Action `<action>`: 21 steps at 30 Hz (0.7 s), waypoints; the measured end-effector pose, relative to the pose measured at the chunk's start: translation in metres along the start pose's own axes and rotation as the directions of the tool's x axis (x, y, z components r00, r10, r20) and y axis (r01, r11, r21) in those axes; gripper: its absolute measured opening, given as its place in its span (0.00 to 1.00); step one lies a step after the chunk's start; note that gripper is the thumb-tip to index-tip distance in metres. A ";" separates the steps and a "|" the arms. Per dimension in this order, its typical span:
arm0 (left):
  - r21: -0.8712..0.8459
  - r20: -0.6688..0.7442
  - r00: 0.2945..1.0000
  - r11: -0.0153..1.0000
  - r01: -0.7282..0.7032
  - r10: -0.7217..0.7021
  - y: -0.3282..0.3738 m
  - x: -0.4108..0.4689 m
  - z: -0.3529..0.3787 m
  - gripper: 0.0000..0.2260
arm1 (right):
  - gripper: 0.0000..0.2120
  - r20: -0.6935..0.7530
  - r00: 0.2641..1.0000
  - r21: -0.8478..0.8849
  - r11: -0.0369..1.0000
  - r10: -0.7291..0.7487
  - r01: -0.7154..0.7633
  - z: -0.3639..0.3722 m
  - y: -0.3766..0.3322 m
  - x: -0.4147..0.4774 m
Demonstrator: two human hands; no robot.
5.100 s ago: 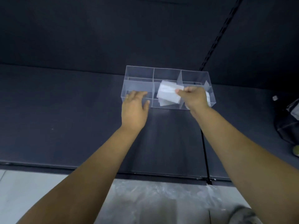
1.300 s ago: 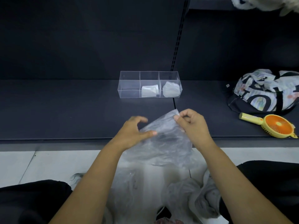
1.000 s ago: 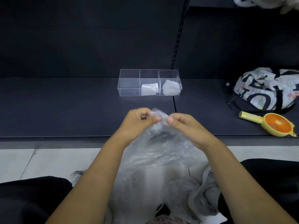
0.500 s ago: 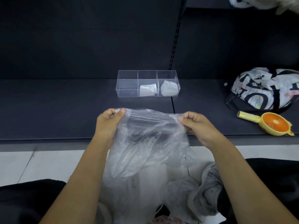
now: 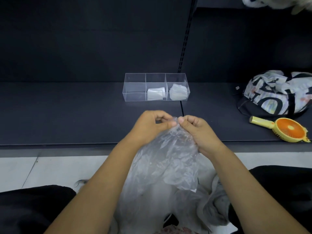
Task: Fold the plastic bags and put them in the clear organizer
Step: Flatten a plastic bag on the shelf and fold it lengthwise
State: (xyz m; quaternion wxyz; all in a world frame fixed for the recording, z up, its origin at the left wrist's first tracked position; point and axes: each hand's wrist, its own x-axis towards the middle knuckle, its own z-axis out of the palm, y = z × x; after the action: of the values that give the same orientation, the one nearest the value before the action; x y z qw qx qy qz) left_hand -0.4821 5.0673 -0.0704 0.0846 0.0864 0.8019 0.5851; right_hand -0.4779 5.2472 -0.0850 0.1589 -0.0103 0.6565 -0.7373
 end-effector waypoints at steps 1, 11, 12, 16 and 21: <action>-0.051 -0.028 0.999 0.998 0.022 -0.023 -0.001 0.000 0.001 0.06 | 0.12 0.010 1.000 0.010 1.000 0.012 -0.013 0.000 0.001 -0.001; -0.290 -0.513 0.770 0.921 0.261 -0.380 -0.046 0.018 -0.029 0.09 | 0.31 0.104 0.992 0.067 0.995 0.071 -0.078 -0.045 0.018 0.005; -0.300 -0.532 0.745 0.912 0.278 -0.402 -0.051 0.021 -0.032 0.09 | 0.30 0.186 0.981 0.035 0.997 0.060 -0.067 -0.048 0.017 0.007; -0.371 -0.552 0.681 0.873 0.316 -0.481 -0.074 0.035 -0.037 0.08 | 0.32 0.366 0.918 -0.184 0.979 0.154 -0.091 -0.034 0.027 0.020; -0.421 -0.557 0.629 0.837 0.348 -0.542 -0.106 0.056 -0.046 0.10 | 0.10 0.120 0.970 -0.431 0.891 0.213 -0.143 -0.003 0.077 0.055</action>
State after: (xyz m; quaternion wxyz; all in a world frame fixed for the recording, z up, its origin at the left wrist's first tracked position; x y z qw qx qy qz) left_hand -0.5516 5.0067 -0.1598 -0.0481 -0.3401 0.6859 0.6416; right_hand -0.5143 5.2297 -0.1708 0.2734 -0.0442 0.7822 -0.5581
